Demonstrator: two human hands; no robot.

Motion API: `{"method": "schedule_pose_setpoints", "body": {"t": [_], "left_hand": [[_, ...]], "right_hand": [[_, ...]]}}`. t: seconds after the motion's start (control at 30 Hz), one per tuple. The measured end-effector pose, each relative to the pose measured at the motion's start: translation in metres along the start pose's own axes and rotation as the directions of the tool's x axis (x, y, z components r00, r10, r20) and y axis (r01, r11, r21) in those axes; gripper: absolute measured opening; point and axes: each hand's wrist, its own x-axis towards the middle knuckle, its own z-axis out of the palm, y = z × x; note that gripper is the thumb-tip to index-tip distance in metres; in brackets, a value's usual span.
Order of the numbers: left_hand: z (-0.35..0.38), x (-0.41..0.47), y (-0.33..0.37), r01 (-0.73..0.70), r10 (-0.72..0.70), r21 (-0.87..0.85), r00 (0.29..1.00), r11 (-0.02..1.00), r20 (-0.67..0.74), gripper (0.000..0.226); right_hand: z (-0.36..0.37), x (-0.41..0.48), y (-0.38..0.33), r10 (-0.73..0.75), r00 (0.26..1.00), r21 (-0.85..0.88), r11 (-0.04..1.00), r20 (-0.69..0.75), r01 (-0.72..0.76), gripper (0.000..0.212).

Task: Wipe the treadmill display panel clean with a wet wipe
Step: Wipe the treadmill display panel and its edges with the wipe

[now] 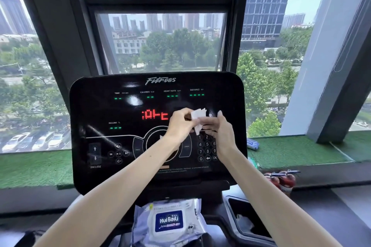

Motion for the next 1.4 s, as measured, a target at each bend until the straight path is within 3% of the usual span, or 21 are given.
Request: {"method": "schedule_pose_setpoints", "body": {"t": [0.07,0.17,0.27,0.33,0.57,0.67,0.73,0.8,0.87,0.93,0.97,1.0,1.07,1.1,1.13,1.2,1.27,1.3,1.33,1.37,1.4], "left_hand": [[-0.005,0.013,0.008,-0.119,0.150,0.168,0.971,0.979,-0.188,0.024],[-0.018,0.036,0.024,-0.199,0.401,0.453,0.821,0.869,-0.407,0.031],[-0.006,0.050,0.023,-0.298,0.638,0.758,0.745,0.580,-0.196,0.041],[0.014,0.057,0.013,-0.359,0.663,0.812,0.747,0.461,-0.046,0.047],[0.060,0.083,0.034,-0.330,0.551,0.621,0.810,0.711,-0.199,0.031],[0.081,0.067,0.016,-0.570,0.544,0.654,0.792,0.497,0.277,0.038],[0.084,0.041,0.001,-0.768,0.426,0.585,0.636,0.261,0.644,0.038],[0.072,0.040,0.001,-0.839,0.353,0.531,0.535,0.116,0.768,0.036],[0.058,0.057,0.016,-0.763,0.466,0.616,0.624,0.194,0.627,0.034],[0.046,0.068,0.023,-0.539,0.565,0.726,0.786,0.428,0.250,0.031],[0.045,0.065,0.020,-0.496,0.553,0.733,0.810,0.465,0.197,0.033],[0.049,0.057,0.010,-0.554,0.526,0.717,0.794,0.423,0.303,0.037],[0.058,0.025,-0.016,-0.825,0.436,0.527,0.558,0.205,0.706,0.045],[0.057,0.012,-0.027,-0.903,0.377,0.413,0.424,0.115,0.823,0.047],[0.052,0.010,-0.031,-0.927,0.366,0.368,0.368,0.074,0.855,0.048],[0.046,0.025,-0.027,-0.844,0.510,0.510,0.516,0.167,0.688,0.046],[0.040,0.036,-0.017,-0.543,0.580,0.636,0.795,0.548,0.178,0.040],[0.039,0.035,-0.015,-0.406,0.527,0.620,0.850,0.672,-0.014,0.039],[0.042,0.031,-0.018,-0.377,0.503,0.625,0.864,0.684,-0.030,0.040],[0.047,0.024,-0.024,-0.462,0.521,0.661,0.844,0.591,0.125,0.042],[0.054,0.014,-0.033,-0.644,0.547,0.650,0.739,0.404,0.392,0.047]], "right_hand": [[-0.008,0.003,-0.001,-0.083,0.990,-0.128,0.989,-0.114,0.068,0.043],[-0.028,0.006,0.002,-0.218,0.963,-0.360,0.921,-0.157,0.150,0.029],[-0.045,0.005,0.008,-0.265,0.952,-0.483,0.860,-0.156,0.161,0.026],[-0.054,0.004,0.011,-0.266,0.954,-0.534,0.831,-0.138,0.154,0.025],[-0.079,0.002,0.018,-0.303,0.947,-0.649,0.743,-0.108,0.163,0.022],[-0.086,0.000,0.022,-0.293,0.948,-0.656,0.741,-0.121,0.145,0.024],[-0.089,-0.004,0.025,-0.278,0.953,-0.646,0.751,-0.123,0.136,0.025],[-0.092,-0.006,0.029,-0.277,0.955,-0.663,0.735,-0.107,0.139,0.030],[-0.091,-0.008,0.031,-0.272,0.958,-0.675,0.725,-0.097,0.137,0.036],[-0.088,-0.008,0.032,-0.269,0.957,-0.669,0.732,-0.106,0.132,0.040],[-0.087,-0.008,0.032,-0.274,0.956,-0.671,0.730,-0.109,0.132,0.041],[-0.085,-0.009,0.033,-0.280,0.954,-0.680,0.721,-0.108,0.135,0.043],[-0.084,-0.010,0.035,-0.302,0.949,-0.712,0.686,-0.094,0.148,0.046],[-0.084,-0.011,0.036,-0.315,0.945,-0.731,0.664,-0.082,0.158,0.047],[-0.084,-0.011,0.036,-0.327,0.943,-0.748,0.642,-0.068,0.169,0.048],[-0.084,-0.013,0.038,-0.344,0.938,-0.771,0.608,-0.038,0.191,0.050],[-0.083,-0.015,0.039,-0.348,0.937,-0.784,0.586,-0.017,0.203,0.051],[-0.082,-0.016,0.041,-0.353,0.935,-0.792,0.575,-0.012,0.207,0.052],[-0.081,-0.016,0.043,-0.359,0.933,-0.799,0.564,-0.011,0.208,0.053],[-0.081,-0.017,0.045,-0.367,0.930,-0.804,0.555,-0.008,0.212,0.054],[-0.080,-0.017,0.047,-0.374,0.927,-0.806,0.550,-0.004,0.218,0.055]]}}
